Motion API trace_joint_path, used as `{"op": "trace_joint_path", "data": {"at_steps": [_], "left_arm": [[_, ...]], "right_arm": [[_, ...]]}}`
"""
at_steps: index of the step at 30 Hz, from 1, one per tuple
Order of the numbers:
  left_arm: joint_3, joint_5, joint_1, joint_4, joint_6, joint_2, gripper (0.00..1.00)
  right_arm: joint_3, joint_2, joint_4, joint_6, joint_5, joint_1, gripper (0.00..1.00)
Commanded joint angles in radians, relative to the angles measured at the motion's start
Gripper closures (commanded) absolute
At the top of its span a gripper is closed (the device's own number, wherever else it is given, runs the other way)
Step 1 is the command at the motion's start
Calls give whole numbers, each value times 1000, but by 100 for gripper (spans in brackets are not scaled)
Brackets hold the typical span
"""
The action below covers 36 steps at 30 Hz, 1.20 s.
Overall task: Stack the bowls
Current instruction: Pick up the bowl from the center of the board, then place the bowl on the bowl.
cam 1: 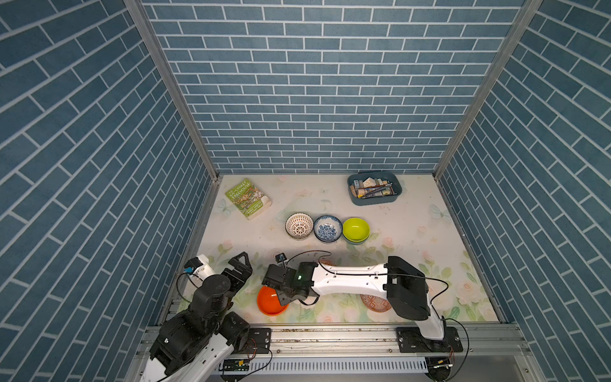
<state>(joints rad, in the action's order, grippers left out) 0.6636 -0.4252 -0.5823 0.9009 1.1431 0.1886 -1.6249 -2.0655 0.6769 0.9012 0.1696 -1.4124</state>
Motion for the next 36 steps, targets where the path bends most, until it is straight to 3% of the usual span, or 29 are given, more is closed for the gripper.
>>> {"op": "trace_joint_path", "data": {"at_steps": [1, 8, 17, 27, 36], "left_arm": [[-24, 45, 1, -87, -66, 13, 0], [-53, 96, 1, -203, -122, 53, 0], [-135, 233, 1, -434, -216, 199, 0], [-402, 388, 1, -768, -141, 257, 0], [-434, 425, 1, -861, -162, 321, 0]], "right_arm": [[51, 143, 29, 12, 72, 18, 100], [228, 464, 50, 5, 135, 138, 100], [366, 756, 96, -115, 134, 455, 100], [404, 754, 35, -303, -11, 820, 100], [398, 611, -42, -365, -72, 936, 100]]}}
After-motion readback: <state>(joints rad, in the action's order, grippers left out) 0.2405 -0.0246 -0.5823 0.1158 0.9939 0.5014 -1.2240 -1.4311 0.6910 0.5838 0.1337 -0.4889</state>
